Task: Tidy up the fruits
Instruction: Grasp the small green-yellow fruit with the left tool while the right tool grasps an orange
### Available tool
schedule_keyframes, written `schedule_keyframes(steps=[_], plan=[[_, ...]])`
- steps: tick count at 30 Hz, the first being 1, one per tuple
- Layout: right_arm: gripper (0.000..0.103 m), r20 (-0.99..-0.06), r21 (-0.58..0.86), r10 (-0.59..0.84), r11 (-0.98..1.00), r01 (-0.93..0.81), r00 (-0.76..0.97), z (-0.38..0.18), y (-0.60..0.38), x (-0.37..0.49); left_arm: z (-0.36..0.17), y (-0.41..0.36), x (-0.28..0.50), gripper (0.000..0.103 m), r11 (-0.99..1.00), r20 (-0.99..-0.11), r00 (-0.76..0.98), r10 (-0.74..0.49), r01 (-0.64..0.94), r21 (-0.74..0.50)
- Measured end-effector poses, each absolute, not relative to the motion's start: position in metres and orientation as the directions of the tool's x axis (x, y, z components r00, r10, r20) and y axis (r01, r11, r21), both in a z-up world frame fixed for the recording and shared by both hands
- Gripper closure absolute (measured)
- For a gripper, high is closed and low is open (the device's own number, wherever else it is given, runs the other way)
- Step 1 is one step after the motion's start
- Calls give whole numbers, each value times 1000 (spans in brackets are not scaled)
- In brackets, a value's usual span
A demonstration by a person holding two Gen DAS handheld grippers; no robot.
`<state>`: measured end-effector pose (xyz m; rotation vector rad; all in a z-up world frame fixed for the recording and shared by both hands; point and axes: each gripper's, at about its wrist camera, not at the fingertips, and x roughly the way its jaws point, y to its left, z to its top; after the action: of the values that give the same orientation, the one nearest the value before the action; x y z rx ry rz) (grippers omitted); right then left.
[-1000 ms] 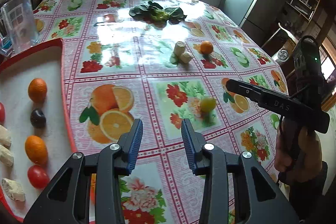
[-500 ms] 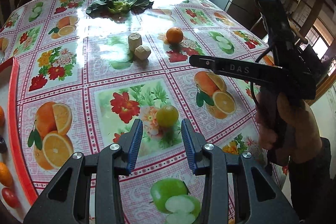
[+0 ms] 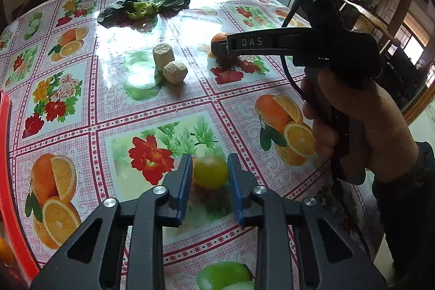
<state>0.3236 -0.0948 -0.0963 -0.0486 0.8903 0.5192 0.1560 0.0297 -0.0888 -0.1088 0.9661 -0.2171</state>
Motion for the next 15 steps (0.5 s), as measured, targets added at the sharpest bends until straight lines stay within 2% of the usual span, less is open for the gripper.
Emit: schedule_keyframes(steps=[15], plan=[[72,-726,267,524,812,-519,445,-89,-99,215,-69,63,112,82,971,-765,605,-221,62,-231]])
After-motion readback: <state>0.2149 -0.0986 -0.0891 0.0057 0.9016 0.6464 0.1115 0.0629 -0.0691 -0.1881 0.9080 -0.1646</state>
